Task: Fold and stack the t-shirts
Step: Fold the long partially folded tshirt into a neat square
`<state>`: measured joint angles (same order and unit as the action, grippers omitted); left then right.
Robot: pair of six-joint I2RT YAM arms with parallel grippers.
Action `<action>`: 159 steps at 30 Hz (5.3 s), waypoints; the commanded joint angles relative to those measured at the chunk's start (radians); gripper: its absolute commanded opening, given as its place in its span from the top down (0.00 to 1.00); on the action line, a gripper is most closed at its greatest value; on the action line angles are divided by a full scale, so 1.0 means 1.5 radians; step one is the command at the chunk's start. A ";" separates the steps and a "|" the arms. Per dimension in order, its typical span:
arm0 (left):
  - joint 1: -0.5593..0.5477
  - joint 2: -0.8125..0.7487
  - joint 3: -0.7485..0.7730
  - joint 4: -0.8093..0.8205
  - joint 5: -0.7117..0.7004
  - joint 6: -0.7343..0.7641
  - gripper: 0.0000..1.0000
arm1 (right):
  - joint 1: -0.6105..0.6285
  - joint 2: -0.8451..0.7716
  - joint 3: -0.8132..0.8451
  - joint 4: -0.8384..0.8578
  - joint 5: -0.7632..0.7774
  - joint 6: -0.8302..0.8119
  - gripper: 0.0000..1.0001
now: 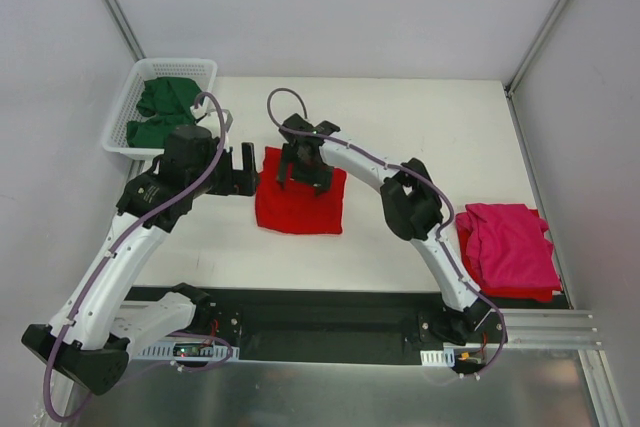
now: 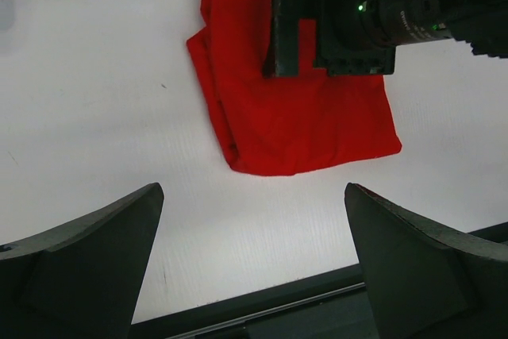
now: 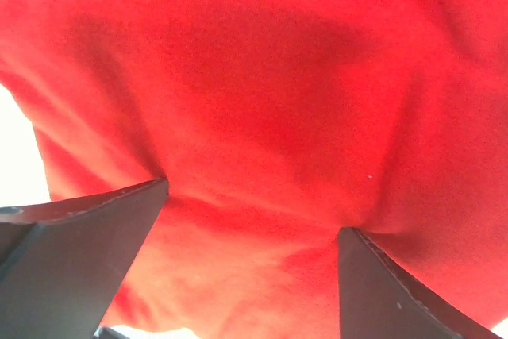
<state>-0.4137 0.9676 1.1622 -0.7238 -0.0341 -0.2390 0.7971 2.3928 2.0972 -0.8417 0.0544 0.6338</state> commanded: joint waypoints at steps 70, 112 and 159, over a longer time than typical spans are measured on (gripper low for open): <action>-0.034 0.549 0.047 0.007 0.002 -0.146 0.01 | -0.439 -0.916 -0.811 -0.048 0.079 -0.320 0.04; -0.114 0.086 0.068 0.133 -0.067 0.044 0.01 | -0.556 -1.074 -0.742 0.164 0.002 -0.341 0.04; 0.071 0.301 -0.089 0.400 -0.035 0.288 0.01 | -0.028 -0.968 -0.690 0.439 0.290 -0.416 0.04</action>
<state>-0.3416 1.2877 1.0576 -0.1417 -0.3004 0.0135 0.7509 0.9382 1.0576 -0.1734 0.4919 0.0322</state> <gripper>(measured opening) 0.993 0.965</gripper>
